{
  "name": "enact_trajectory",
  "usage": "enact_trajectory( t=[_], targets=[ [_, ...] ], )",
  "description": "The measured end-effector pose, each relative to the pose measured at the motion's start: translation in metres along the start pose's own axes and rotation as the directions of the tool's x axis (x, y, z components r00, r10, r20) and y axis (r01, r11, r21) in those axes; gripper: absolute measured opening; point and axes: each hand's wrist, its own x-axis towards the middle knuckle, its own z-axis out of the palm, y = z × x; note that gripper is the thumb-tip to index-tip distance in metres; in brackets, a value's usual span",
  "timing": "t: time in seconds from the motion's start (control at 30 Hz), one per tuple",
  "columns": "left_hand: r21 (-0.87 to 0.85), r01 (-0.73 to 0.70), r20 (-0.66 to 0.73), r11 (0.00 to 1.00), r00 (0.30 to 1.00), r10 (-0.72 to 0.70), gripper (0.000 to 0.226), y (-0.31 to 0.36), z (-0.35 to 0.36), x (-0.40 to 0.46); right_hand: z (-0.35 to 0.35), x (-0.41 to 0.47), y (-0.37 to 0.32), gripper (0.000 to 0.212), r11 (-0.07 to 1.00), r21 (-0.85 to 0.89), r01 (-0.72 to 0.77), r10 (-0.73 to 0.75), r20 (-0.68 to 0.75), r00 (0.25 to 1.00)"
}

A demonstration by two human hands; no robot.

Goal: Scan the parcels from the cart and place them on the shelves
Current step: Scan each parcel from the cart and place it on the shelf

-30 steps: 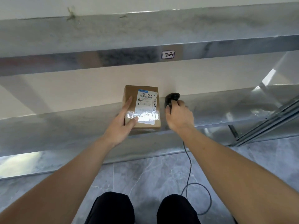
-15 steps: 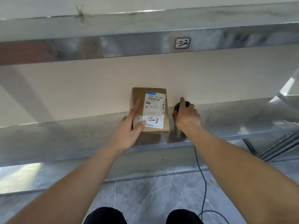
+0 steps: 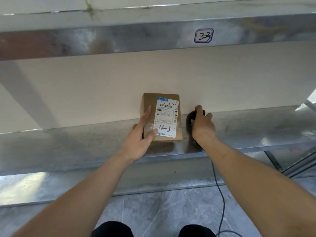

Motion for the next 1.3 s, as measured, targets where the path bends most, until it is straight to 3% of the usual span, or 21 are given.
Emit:
enact_trajectory(
  t=[0.37, 0.77, 0.97, 1.3],
  targets=[
    [-0.058, 0.165, 0.072, 0.985, 0.984, -0.160, 0.081, 0.024, -0.024, -0.018, -0.030, -0.054, -0.016, 0.046, 0.970, 0.243, 0.034, -0.024, -0.044, 0.999],
    [-0.095, 0.283, 0.213, 0.954, 0.942, -0.258, 0.079, 0.103, -0.085, -0.082, -0.111, -0.157, -0.057, 0.052, 0.936, 0.322, -0.144, 0.139, 0.039, 0.989],
    [-0.055, 0.325, 0.223, 0.944, 0.926, -0.306, 0.078, 0.150, -0.106, -0.117, -0.167, -0.202, -0.074, 0.048, 0.925, 0.346, -0.160, 0.154, 0.044, 0.987],
    [0.004, 0.326, 0.098, 0.945, 0.941, -0.325, 0.083, 0.244, -0.133, -0.214, -0.265, -0.299, -0.086, 0.043, 0.905, 0.415, -0.098, 0.065, 0.094, 0.993]
  ],
)
